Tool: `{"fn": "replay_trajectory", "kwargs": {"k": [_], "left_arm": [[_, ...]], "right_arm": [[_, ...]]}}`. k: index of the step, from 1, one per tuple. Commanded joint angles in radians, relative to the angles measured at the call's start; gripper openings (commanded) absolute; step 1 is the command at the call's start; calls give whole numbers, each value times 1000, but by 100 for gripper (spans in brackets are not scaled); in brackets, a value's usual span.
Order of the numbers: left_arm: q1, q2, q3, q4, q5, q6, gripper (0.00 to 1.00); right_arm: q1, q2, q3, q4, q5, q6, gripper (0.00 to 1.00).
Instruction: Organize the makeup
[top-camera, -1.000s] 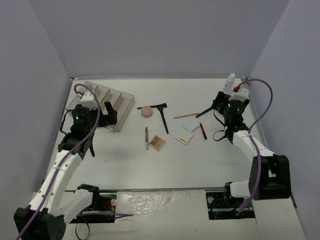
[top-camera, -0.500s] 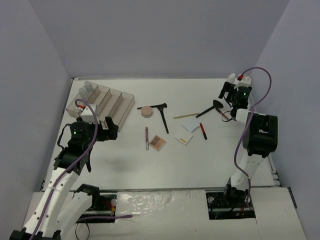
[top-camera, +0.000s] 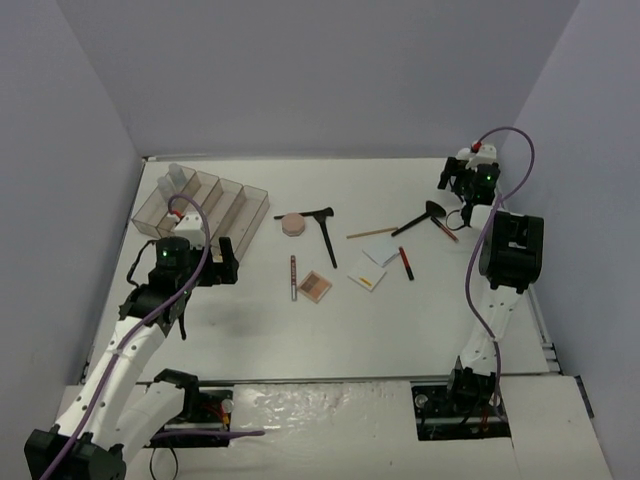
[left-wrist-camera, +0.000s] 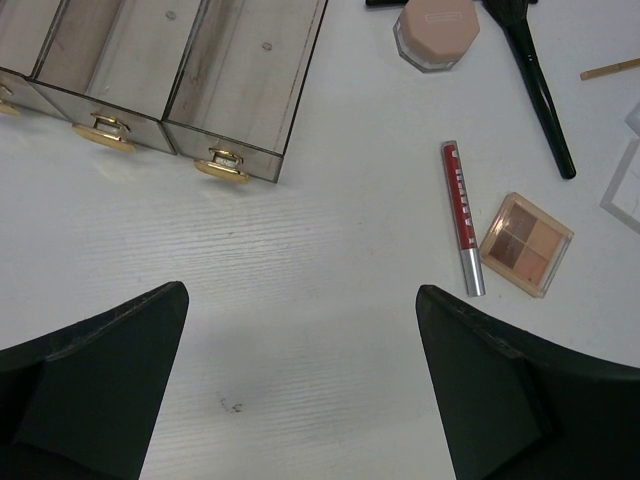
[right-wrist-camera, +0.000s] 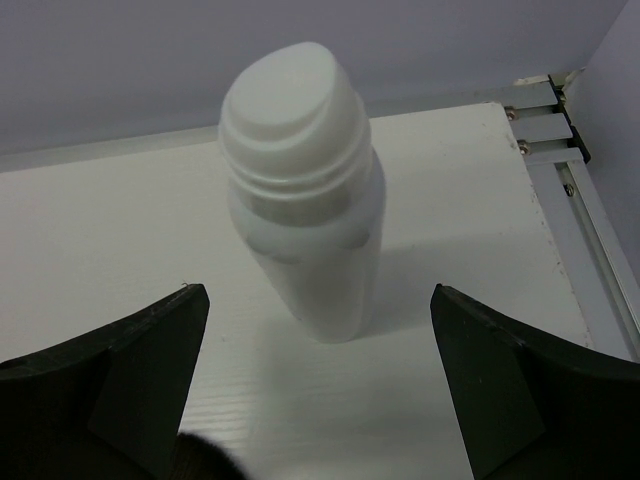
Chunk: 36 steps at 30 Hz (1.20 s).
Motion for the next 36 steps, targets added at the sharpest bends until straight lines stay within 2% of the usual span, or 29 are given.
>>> {"fn": "replay_trajectory", "kwargs": {"k": [1, 4, 19, 21, 27, 31, 33, 36], "left_arm": [[-4, 22, 36, 44, 20, 13, 97], [-4, 27, 37, 43, 17, 13, 97], [-4, 36, 28, 58, 16, 16, 97], [-4, 38, 27, 60, 15, 16, 97], [-4, 38, 27, 62, 18, 18, 97], [-4, 30, 27, 71, 40, 19, 97], [-4, 23, 26, 88, 62, 19, 97], [-4, 17, 32, 135, 97, 33, 97]], "right_arm": [[-29, 2, 74, 92, -53, -13, 89], [-46, 28, 98, 108, -99, 8, 82], [-64, 81, 173, 98, -247, -5, 65], [-66, 85, 179, 96, -251, -7, 59], [-69, 94, 186, 77, -277, -7, 33], [-69, 53, 171, 69, -297, -2, 5], [-63, 11, 150, 85, -319, 31, 0], [-36, -84, 119, 89, -395, 83, 0]]}}
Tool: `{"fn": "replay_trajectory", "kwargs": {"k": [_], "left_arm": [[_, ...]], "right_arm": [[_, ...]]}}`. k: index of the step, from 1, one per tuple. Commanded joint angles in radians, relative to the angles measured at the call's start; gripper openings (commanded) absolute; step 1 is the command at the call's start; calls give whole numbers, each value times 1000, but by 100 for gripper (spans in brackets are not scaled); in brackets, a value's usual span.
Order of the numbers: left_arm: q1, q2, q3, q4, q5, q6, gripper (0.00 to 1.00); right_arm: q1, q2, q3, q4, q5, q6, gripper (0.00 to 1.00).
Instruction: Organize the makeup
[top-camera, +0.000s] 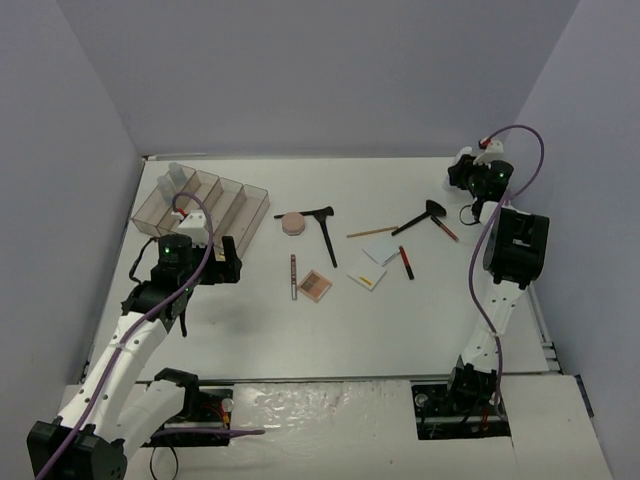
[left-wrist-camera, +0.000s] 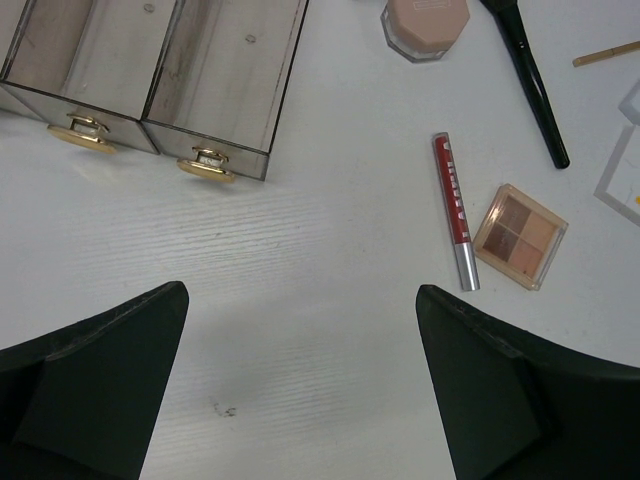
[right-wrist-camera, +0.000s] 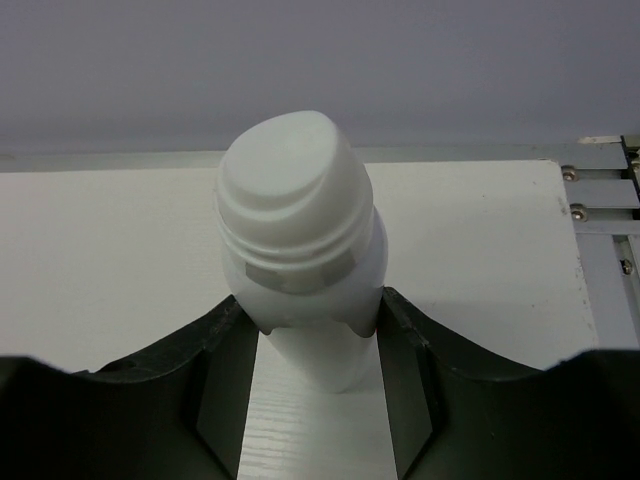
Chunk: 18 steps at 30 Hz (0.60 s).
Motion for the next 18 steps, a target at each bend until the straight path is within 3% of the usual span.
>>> {"fn": "replay_trajectory", "kwargs": {"k": [1, 4, 7, 12, 18], "left_arm": [[-5, -16, 44, 130, 70, 28, 97], [-6, -12, 93, 154, 120, 15, 97], [-7, -9, 180, 154, 171, 7, 97], [-19, 14, 301, 117, 307, -14, 96], [-62, 24, 423, 103, 440, -1, 93]], "right_arm": [[43, -234, -29, 73, -144, 85, 0], [101, -406, -75, -17, -185, 117, 0], [222, -559, -119, -180, -187, 39, 0], [405, -814, -321, -255, -222, 7, 0], [618, -1000, -444, -402, -354, -69, 0]]}}
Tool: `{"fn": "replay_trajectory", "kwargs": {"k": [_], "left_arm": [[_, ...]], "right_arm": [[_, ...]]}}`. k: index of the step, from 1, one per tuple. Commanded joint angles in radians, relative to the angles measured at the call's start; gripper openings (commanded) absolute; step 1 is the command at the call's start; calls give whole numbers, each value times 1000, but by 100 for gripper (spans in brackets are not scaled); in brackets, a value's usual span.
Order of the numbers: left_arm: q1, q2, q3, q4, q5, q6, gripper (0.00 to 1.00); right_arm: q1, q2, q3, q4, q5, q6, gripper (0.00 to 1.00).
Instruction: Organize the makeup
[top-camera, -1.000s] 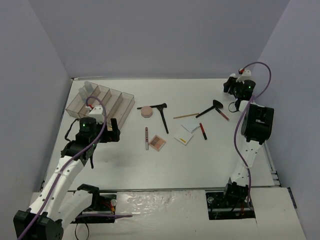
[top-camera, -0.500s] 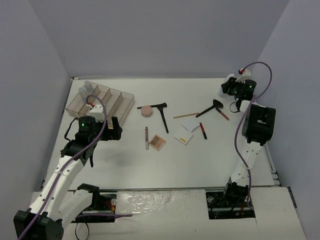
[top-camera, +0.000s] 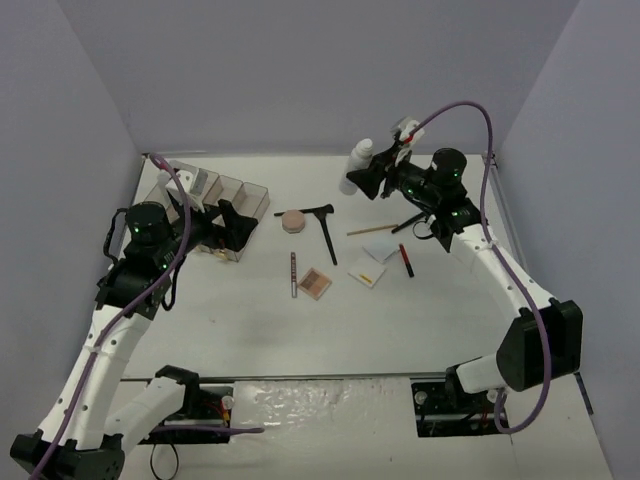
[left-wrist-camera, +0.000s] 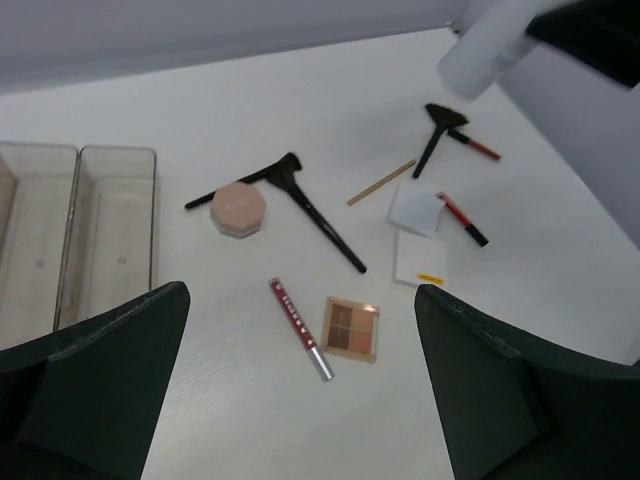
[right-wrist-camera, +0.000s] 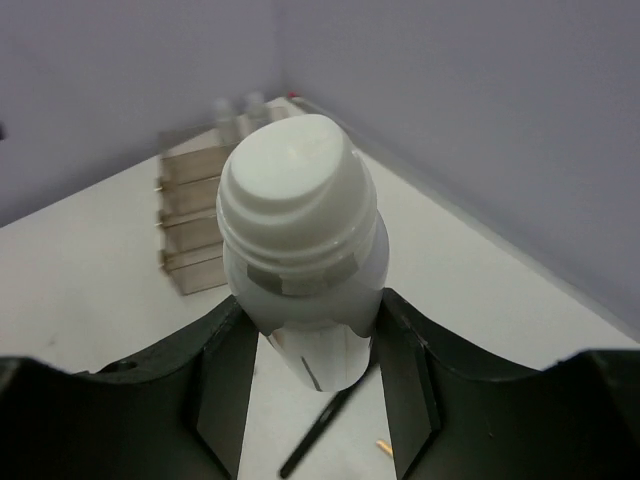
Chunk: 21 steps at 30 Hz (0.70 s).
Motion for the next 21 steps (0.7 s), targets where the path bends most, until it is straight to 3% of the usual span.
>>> {"fn": "replay_trajectory", "kwargs": {"k": [1, 7, 15, 21], "left_arm": [[-33, 11, 112, 43, 173, -6, 92], [-160, 36, 159, 91, 224, -36, 89], [-403, 169, 232, 99, 108, 12, 83], [-455, 217, 238, 120, 73, 13, 68]], "right_arm": [[92, -107, -75, -91, -140, -71, 0], [215, -191, -102, -212, -220, -126, 0], [300, -207, -122, -236, -249, -150, 0], [335, -220, -141, -231, -233, -157, 0]]}}
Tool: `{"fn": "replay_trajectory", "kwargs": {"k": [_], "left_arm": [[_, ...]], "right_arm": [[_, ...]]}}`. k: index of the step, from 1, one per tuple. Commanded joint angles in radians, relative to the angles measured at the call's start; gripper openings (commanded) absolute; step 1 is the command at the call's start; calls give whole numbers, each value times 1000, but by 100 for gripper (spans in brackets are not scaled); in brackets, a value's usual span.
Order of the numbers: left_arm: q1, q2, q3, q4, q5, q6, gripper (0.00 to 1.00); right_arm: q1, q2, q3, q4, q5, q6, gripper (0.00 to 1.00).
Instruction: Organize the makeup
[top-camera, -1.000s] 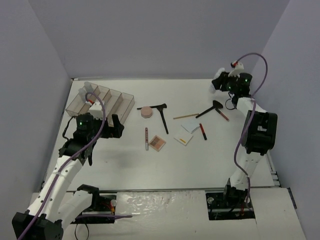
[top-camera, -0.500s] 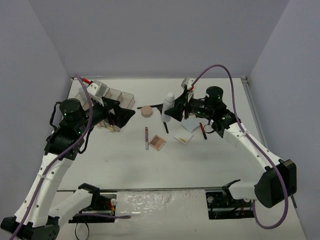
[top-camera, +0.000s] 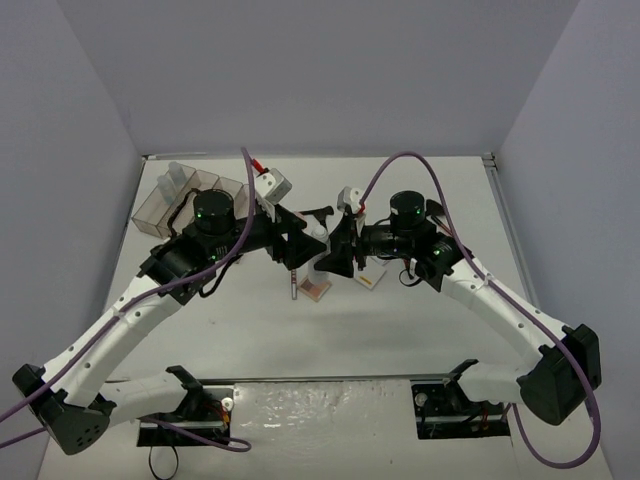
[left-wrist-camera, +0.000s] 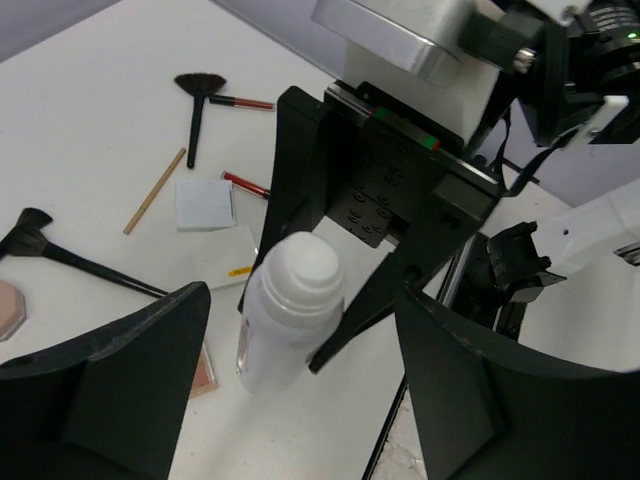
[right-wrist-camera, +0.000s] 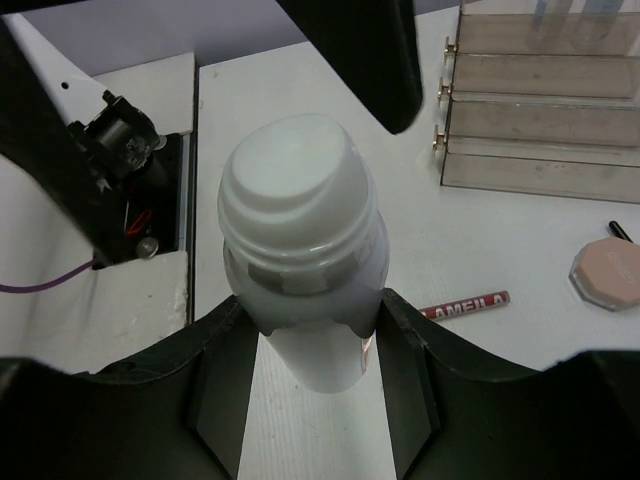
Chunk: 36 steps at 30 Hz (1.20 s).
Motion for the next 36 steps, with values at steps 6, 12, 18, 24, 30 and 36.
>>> {"fn": "replay_trajectory", "kwargs": {"k": [6, 12, 18, 24, 30, 36], "left_arm": [[-84, 35, 30, 137, -98, 15, 61], [-98, 39, 12, 150, -108, 15, 53], [-99, 13, -38, 181, -119, 15, 45], [-99, -10, -71, 195, -140, 26, 41], [-99, -20, -102, 259, -143, 27, 14], [-99, -45, -147, 320, -174, 23, 0]], "right_arm": [[28, -58, 0, 87, -26, -21, 0], [30, -56, 0, 90, -23, -26, 0], [28, -37, -1, 126, -40, 6, 0], [28, -32, -4, 160, -46, 37, 0], [28, -29, -14, 198, -49, 69, 0], [28, -23, -29, 211, -38, 86, 8]]}}
